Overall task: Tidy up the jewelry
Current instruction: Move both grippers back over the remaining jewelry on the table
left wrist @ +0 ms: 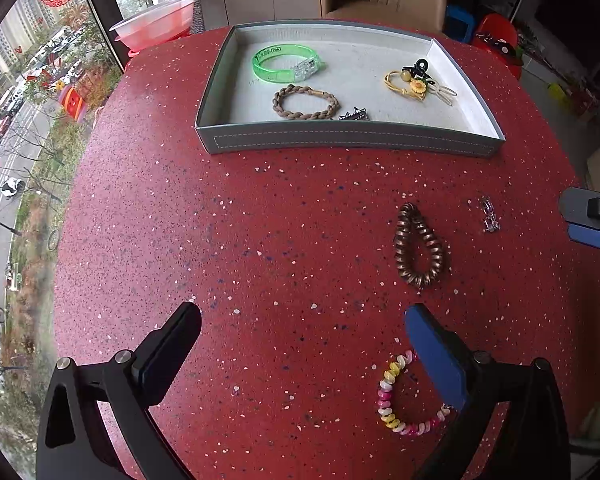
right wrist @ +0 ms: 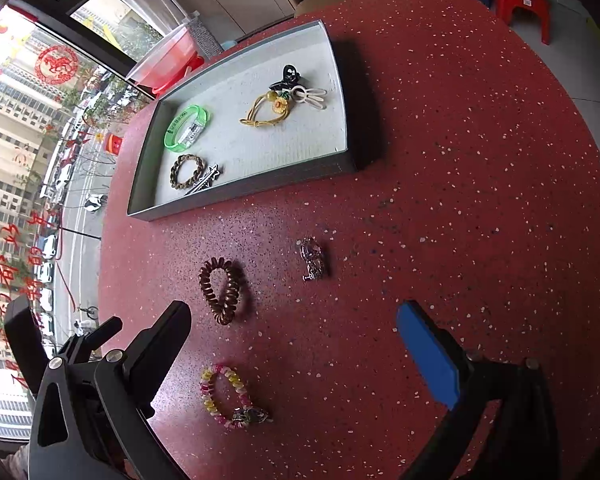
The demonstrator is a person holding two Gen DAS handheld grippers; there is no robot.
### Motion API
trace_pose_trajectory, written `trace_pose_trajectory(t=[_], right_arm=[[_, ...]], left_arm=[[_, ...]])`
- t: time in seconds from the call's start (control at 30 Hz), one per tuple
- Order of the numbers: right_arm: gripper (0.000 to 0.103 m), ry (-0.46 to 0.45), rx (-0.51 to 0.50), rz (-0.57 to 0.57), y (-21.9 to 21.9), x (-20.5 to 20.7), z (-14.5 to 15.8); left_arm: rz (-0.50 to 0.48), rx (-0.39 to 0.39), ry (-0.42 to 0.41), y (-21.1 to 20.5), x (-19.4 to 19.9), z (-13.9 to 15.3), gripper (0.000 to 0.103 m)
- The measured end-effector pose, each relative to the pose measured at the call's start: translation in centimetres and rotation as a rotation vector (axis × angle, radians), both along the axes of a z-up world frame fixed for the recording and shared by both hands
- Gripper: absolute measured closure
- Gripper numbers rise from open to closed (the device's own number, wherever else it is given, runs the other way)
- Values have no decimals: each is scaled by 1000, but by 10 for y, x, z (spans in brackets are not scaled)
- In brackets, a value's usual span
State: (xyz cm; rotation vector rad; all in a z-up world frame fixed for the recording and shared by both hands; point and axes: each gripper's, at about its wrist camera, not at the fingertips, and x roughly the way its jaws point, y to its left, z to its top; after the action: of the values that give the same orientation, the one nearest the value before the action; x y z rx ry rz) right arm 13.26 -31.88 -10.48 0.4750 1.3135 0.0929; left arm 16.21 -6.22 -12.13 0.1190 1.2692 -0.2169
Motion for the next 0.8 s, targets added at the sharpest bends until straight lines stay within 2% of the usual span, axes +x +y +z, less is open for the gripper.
trace_pose_trajectory(t=[0.13,0.33,0.8], right_arm=[[0,58,-33,7,5,-16,-17],[0,94,-81,21,9,-30,-30],[0,69,-187,70,24,9,-40]], left_arm=[[-20,23,21,0,-19,-10,0],[-30,30,57,-1,-33,-22,0],[-62,66,60,-18,-49,-32,0]])
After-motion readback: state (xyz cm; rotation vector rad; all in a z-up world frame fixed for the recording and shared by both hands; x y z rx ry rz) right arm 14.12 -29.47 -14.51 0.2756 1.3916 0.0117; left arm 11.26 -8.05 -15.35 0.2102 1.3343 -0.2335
